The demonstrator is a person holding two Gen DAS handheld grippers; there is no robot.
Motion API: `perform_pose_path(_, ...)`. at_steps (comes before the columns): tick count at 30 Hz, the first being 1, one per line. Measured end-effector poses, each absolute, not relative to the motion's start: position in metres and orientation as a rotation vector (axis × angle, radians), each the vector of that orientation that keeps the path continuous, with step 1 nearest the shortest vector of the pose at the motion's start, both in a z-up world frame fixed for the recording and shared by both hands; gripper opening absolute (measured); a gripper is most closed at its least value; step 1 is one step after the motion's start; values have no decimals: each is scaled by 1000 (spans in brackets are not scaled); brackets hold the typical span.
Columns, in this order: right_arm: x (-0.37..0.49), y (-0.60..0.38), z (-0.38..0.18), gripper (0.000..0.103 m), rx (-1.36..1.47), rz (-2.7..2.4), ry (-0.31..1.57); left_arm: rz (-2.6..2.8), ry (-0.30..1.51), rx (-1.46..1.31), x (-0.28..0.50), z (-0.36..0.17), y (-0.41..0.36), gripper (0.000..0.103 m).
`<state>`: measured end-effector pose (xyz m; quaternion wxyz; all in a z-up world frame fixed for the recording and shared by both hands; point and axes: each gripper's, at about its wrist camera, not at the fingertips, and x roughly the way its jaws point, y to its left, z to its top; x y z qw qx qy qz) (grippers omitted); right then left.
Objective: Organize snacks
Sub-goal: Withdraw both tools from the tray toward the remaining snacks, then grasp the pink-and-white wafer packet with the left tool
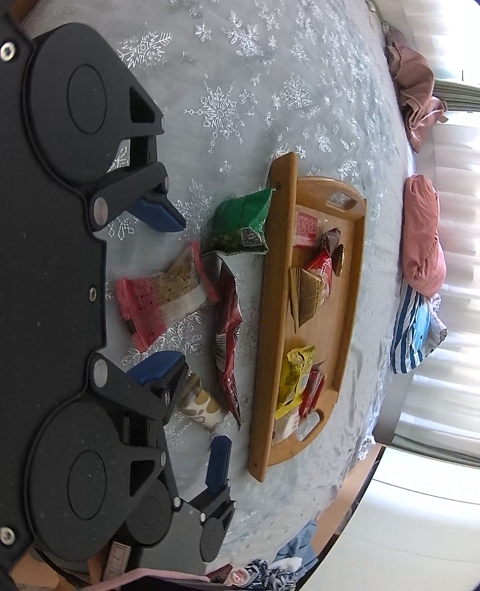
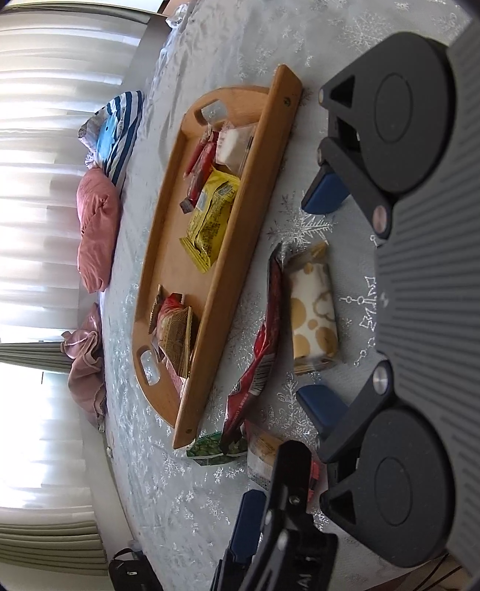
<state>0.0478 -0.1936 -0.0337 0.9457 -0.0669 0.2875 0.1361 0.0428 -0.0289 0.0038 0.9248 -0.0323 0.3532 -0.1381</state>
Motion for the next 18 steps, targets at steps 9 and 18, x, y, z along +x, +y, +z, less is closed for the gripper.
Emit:
perform_pose_path(9, 50, -195, -35, 103, -112, 286, 598, -272, 735, -66, 48, 1, -32, 64)
perform_pose_path(18, 50, -195, -35, 103, -118, 284, 592, -249, 738, -59, 51, -1, -35, 63)
